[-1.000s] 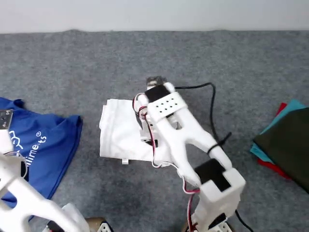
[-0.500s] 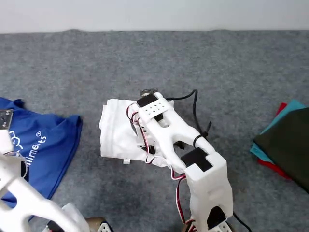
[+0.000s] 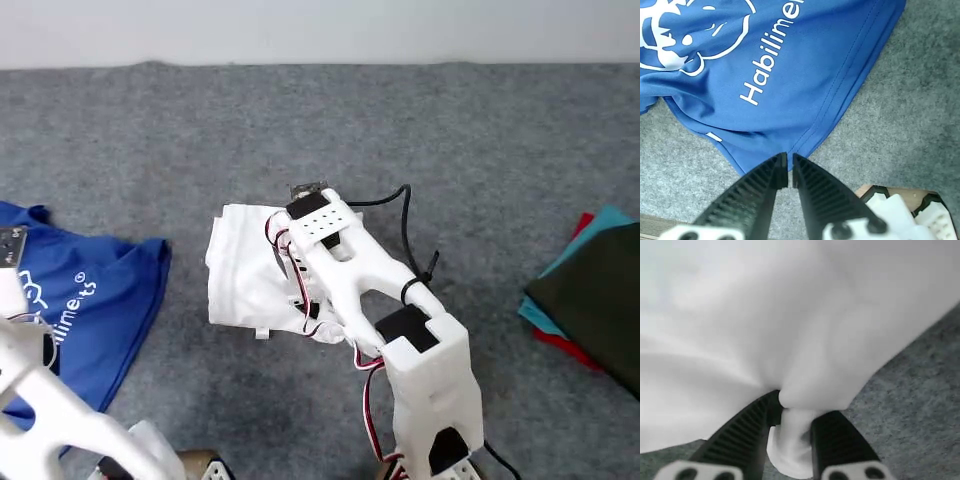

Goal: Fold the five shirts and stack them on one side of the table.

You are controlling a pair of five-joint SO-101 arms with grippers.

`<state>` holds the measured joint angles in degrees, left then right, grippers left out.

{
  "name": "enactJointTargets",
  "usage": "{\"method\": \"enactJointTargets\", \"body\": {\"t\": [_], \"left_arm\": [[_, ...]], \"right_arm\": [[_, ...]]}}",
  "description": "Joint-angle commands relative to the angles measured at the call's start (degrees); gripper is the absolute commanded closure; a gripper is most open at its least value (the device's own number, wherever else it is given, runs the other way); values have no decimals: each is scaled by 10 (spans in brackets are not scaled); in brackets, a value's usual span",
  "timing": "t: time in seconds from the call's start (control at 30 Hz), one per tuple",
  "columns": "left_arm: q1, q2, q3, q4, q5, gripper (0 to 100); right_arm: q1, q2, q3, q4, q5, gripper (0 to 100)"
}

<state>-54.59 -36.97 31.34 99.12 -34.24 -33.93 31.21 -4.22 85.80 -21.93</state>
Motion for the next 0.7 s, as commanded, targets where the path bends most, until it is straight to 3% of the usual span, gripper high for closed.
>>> {"method": "enactJointTargets", "body": {"t": [0.0, 0.1, 0.2, 0.3, 0.43, 0.57, 0.67], "left_arm": [[4, -15, -7, 0, 4, 964], [4, -15, -7, 0, 4, 964], [4, -15, -7, -1, 4, 964], [4, -15, -7, -3, 4, 964], [5, -15, -7, -4, 4, 964], [5, -15, -7, -4, 4, 964], [5, -15, -7, -4, 4, 964]], "right_arm": [[6, 15, -3, 62, 32, 990], [45, -16, -2, 95, 83, 990], [118, -58, -2, 100, 190, 990], [204, -85, -4, 89, 341, 990], [303, -87, -18, 36, 600, 990], [350, -63, -65, -52, 865, 990], [351, -38, -107, -109, 920, 990]]}}
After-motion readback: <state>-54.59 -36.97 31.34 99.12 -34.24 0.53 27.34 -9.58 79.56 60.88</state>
